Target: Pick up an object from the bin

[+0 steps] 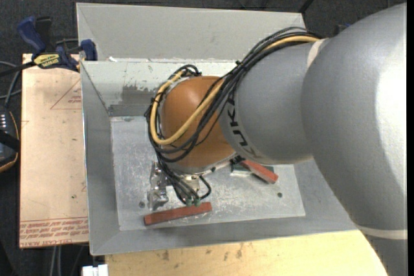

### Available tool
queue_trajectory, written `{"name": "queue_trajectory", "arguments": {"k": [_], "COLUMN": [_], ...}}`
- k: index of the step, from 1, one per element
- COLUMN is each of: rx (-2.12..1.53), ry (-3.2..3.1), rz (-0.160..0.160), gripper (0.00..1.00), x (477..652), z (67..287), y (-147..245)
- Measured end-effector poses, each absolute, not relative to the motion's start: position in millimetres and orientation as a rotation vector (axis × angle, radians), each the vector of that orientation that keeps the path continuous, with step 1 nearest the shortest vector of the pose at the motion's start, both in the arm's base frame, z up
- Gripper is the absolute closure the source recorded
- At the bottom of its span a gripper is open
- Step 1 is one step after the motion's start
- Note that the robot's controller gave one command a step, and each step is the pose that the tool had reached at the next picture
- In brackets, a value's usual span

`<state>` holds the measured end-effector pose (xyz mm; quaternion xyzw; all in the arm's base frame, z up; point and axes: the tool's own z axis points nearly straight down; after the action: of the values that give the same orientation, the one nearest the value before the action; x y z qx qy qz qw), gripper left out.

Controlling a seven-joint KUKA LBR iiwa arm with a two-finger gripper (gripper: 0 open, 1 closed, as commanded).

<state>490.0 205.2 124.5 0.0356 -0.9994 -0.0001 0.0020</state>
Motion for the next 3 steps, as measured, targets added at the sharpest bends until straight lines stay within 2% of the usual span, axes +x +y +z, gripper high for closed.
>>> {"name": "queue_trajectory", "arguments": {"k": [1, 2, 3], "rx": [0.119, 0.119, 0.055], "ry": [-3.141, -3.140, -3.147], "rz": [-0.003, -0.003, -0.005], "gripper": [0.00, 0.00, 1.00], "x": [496.5, 496.5, 484.8], "z": [170, 170, 79], "y": [208, 208, 168]}}
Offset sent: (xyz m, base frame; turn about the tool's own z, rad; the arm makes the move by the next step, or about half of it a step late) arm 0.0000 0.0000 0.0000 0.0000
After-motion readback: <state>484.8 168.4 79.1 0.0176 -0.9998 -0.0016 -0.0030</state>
